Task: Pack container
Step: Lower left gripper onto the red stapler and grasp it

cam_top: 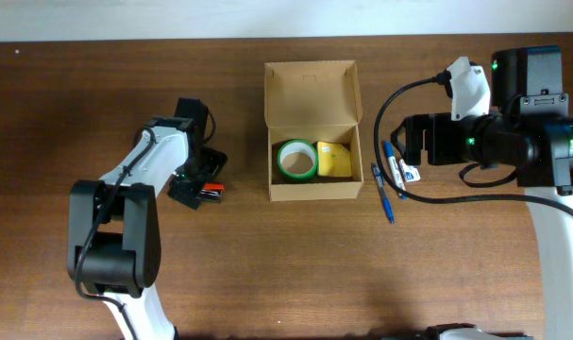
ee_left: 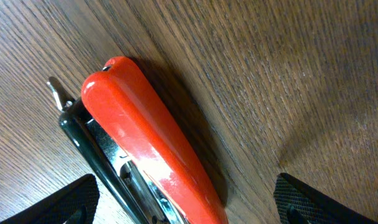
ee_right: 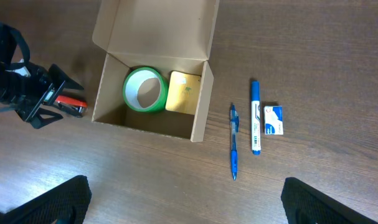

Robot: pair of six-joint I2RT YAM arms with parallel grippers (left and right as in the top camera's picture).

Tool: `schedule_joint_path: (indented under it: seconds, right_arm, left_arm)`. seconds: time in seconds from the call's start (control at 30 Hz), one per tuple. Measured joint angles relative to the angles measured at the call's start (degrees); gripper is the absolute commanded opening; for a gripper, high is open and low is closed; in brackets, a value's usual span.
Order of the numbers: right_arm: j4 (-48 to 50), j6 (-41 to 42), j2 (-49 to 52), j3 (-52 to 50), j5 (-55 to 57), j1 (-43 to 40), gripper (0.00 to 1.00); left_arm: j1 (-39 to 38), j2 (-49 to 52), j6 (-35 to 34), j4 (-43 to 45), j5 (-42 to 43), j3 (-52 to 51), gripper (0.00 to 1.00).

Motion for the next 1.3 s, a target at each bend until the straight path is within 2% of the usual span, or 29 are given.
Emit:
schedule_joint_path:
  seconds: [0.2,0.23,0.33,0.47,0.57,0.7,0.77,0.87,0.9,1.07,1.3]
  right_arm:
    - [0.0,0.0,0.0,0.0,0.0,0.0,0.99]
    - [0.0,0.0,0.0,0.0,0.0,0.0,0.99]
    - [0.0,0.0,0.0,0.0,0.0,0.0,0.99]
    - [0.0,0.0,0.0,0.0,0.0,0.0,0.99]
    - [0.0,0.0,0.0,0.0,0.0,0.0,0.99]
    - [0.0,0.0,0.0,0.0,0.0,0.0,0.99]
    - [0.0,0.0,0.0,0.0,0.0,0.0,0.99]
    - [0.0,0.0,0.0,0.0,0.0,0.0,0.99]
    - [0.1,0.0,0.0,0.0,0.0,0.0,0.99]
    - [0.8,0.0,0.0,0.0,0.0,0.0,0.99]
    - [1.8,0.0,0.0,0.0,0.0,0.0,0.99]
  left_arm:
    - [-0.2,0.2,0.0,0.0,-0.7,-0.1,0.89]
    - [-0.4,0.4,0.0,0.0,-0.9,-0.1,0.85]
    - [-1.2,1.0,-0.2,0.6,-1.1,-0.2,0.84]
    - [-2.1,1.0,-0.1,1.2,-1.5,-0.2,0.74]
    - [-2.3,1.0,-0.1,1.3,-1.5,-0.2,0.64]
    - [-2.3,1.0,-0.3,1.2,-1.5,-0.2,0.45]
    - [-2.3,1.0,-0.3,1.2,-1.5,-0.2,0.31]
    - [-2.3,1.0,-0.2,1.1,-1.4,-0.2,0.05]
    - [-2.3,1.0,-0.4,1.2,-1.5,-0.2,0.02]
    - [-2.3,1.0,-0.3,0.4,-1.3,0.2,0.02]
    - [-2.4,0.4,2.9,-4.9,-2.6,3.5,0.02]
